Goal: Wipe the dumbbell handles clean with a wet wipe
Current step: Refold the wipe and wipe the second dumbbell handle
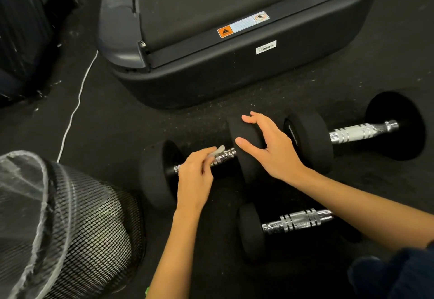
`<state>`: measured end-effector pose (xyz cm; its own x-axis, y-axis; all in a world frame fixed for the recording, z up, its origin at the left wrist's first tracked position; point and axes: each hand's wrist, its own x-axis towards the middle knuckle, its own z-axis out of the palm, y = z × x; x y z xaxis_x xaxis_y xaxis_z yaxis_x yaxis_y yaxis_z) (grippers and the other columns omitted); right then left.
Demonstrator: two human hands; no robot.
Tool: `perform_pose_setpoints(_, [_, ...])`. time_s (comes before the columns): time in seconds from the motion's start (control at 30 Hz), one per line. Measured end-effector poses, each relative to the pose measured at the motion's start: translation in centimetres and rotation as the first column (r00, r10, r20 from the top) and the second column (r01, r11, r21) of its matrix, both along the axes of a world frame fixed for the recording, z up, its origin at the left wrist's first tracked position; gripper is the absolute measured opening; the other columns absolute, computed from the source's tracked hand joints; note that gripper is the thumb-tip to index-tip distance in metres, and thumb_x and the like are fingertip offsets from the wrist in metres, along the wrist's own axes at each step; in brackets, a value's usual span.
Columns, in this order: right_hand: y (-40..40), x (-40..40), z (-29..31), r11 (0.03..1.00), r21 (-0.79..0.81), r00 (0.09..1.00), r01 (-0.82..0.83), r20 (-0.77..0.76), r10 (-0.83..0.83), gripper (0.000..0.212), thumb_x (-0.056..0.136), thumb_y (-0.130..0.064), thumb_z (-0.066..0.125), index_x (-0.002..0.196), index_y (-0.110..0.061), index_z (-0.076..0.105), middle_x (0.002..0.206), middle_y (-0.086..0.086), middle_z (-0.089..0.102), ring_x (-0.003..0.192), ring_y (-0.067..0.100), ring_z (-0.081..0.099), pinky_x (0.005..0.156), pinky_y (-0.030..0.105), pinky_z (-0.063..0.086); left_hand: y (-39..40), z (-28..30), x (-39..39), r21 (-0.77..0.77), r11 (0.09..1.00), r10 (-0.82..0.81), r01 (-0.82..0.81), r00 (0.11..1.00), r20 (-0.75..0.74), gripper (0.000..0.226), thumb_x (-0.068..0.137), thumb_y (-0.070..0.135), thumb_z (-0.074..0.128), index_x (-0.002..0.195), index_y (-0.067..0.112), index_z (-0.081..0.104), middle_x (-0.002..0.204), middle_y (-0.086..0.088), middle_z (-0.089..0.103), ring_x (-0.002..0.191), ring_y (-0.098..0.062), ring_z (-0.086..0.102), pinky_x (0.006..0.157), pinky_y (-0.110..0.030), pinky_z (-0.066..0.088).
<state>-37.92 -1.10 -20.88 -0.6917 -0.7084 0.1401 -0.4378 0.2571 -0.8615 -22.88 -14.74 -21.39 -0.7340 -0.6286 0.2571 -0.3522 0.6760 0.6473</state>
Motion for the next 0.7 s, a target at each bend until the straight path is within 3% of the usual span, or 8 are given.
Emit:
perform_pose_setpoints(0.07, [-0.1,0.0,0.1,1.0,-0.004,1.0,0.005,0.005,-0.005,0.055,0.089,-0.047,0.061,0.138,-0.029,0.044,0.15,-0.01,0.039,0.137,0.005,0.035,0.104,0.02,0.03,0.5,0.5,-0.2,0.156,0.98,0.143,-0.126,0.985,-0.101,0.022,0.089,0.007,0.07,0.109,0.016,0.072,0.096,0.01,0.072,0.089,0.0,0.066,0.08,-0.009,0.048])
perform_pose_setpoints(0.13, [-0.1,0.0,0.1,1.0,-0.005,1.0,0.012,0.005,-0.012,0.054,0.089,-0.047,0.061,0.138,-0.03,0.044,0.149,-0.01,0.039,0.137,0.006,0.036,0.106,0.027,0.032,0.9,0.9,-0.3,0.311,0.93,0.259,-0.196,0.949,-0.178,0.022,0.083,0.009,0.078,0.103,0.015,0.072,0.088,0.007,0.072,0.08,-0.003,0.069,0.074,-0.012,0.052])
perform_pose_setpoints(0.27, [-0.1,0.0,0.1,1.0,-0.008,1.0,0.009,-0.001,-0.009,0.054,0.089,-0.048,0.06,0.138,-0.03,0.044,0.149,-0.01,0.039,0.136,0.005,0.036,0.107,0.029,0.034,1.4,0.6,0.0,0.566,0.794,0.383,-0.222,0.906,-0.182,0.024,0.081,0.012,0.081,0.103,0.018,0.073,0.091,-0.004,0.074,0.086,-0.013,0.072,0.081,-0.026,0.058])
perform_pose_setpoints(0.37, [0.0,-0.1,0.0,1.0,0.004,1.0,0.007,-0.01,-0.007,0.054,0.089,-0.05,0.059,0.137,-0.03,0.044,0.149,-0.009,0.039,0.136,0.008,0.037,0.11,0.038,0.036,2.0,0.5,0.2,0.8,0.584,0.456,-0.137,0.871,-0.183,0.023,0.086,0.009,0.073,0.106,0.019,0.075,0.107,-0.011,0.072,0.103,-0.023,0.071,0.085,-0.037,0.059])
perform_pose_setpoints(0.47, [-0.1,0.1,0.7,0.994,0.066,0.968,0.091,-0.241,-0.073,0.051,0.085,-0.056,0.06,0.13,-0.035,0.051,0.151,-0.007,0.037,0.136,0.016,0.035,0.107,0.043,0.03,2.8,1.2,0.4,0.921,0.39,0.52,-0.003,0.826,-0.217,0.024,0.088,0.006,0.069,0.112,0.008,0.072,0.113,-0.011,0.072,0.109,-0.028,0.069,0.084,-0.037,0.059])
perform_pose_setpoints(0.57, [-0.3,0.8,2.1,0.999,0.031,0.86,0.036,-0.509,-0.015,0.039,0.079,-0.054,0.067,0.114,-0.037,0.065,0.134,-0.013,0.054,0.134,0.015,0.039,0.106,0.043,0.026,3.4,2.1,0.4,0.932,0.357,0.52,0.058,0.817,-0.25,0.028,0.089,0.004,0.067,0.117,0.001,0.068,0.115,-0.015,0.072,0.109,-0.03,0.069,0.085,-0.038,0.059])
perform_pose_setpoints(0.7, [-0.9,1.8,2.7,0.99,0.065,0.817,-0.129,-0.559,0.143,0.029,0.078,-0.053,0.068,0.099,-0.034,0.075,0.105,-0.019,0.07,0.122,0.011,0.049,0.111,0.049,0.018,4.0,3.1,0.4,0.909,0.41,0.477,0.076,0.831,-0.285,0.031,0.089,0.01,0.067,0.119,0.001,0.067,0.117,-0.015,0.071,0.11,-0.03,0.069,0.086,-0.039,0.059])
